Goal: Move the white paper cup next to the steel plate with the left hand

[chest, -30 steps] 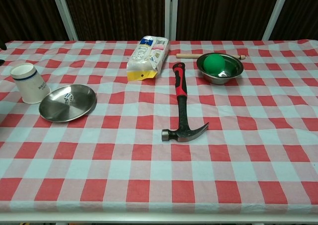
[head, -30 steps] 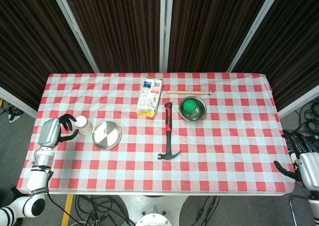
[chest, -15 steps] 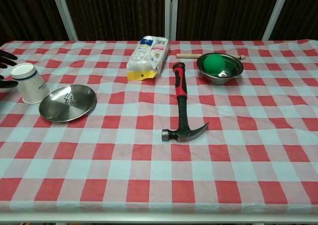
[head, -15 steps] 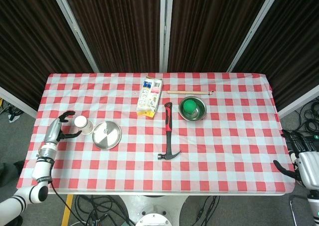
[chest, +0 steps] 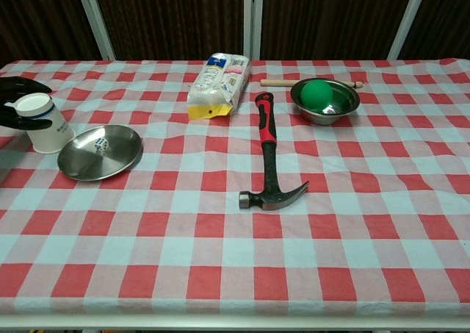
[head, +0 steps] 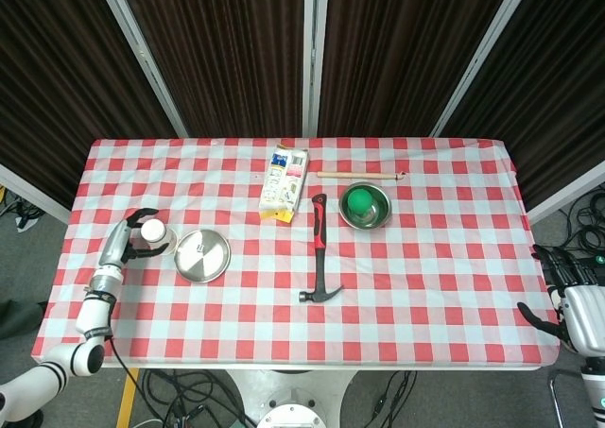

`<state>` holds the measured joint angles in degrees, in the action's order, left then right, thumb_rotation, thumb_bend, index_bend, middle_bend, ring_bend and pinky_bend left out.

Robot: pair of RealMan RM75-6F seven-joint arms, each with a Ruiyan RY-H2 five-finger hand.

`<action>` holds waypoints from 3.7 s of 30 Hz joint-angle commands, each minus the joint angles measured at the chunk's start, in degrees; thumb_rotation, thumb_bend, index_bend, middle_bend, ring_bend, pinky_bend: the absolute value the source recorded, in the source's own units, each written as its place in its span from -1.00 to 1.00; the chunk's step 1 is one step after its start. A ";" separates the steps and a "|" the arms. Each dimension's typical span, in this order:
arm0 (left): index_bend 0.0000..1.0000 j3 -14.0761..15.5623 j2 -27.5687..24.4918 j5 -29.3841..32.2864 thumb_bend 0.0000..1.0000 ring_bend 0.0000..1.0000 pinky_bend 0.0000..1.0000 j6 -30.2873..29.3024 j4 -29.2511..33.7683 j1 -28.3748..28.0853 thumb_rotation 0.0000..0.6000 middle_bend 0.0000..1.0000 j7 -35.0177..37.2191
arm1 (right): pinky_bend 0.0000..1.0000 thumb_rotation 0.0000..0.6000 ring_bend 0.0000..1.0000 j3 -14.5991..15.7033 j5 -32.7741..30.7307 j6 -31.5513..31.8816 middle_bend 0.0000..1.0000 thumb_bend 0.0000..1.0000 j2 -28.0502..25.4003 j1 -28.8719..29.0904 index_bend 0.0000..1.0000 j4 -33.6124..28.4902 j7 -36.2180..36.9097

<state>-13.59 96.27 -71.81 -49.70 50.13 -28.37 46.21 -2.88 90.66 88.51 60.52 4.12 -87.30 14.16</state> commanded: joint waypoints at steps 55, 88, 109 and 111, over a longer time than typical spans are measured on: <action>-0.02 2.48 -2.07 -4.59 -0.45 -0.48 -0.47 -1.31 16.71 -6.72 1.00 -0.18 -15.19 | -0.57 1.00 -0.78 0.30 -0.32 -0.61 -0.54 -0.75 0.84 -0.23 -0.76 1.99 1.84; -0.02 1.48 0.80 1.09 -0.44 -0.48 -0.48 -1.14 10.66 -5.30 1.00 -0.18 -18.08 | -0.57 1.00 -0.78 0.44 0.15 -0.31 -0.54 -0.76 0.98 -0.26 -0.76 1.92 1.98; -0.02 0.08 1.40 2.17 -0.44 -0.48 -0.49 -1.87 8.75 -5.25 1.00 -0.18 -19.45 | -0.57 1.00 -0.78 0.47 0.41 0.03 -0.54 -0.76 0.20 -0.38 -0.76 0.95 1.16; -0.02 -0.33 1.50 2.91 -0.44 -0.48 -0.49 -1.41 8.23 -5.22 1.00 -0.18 -19.21 | -0.57 1.00 -0.78 0.58 0.58 -0.14 -0.53 -0.76 0.25 -0.29 -0.76 0.92 1.16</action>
<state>-13.46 97.48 -69.41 -51.52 58.77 -33.52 26.84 -2.31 91.22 88.38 60.76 3.81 -86.38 15.32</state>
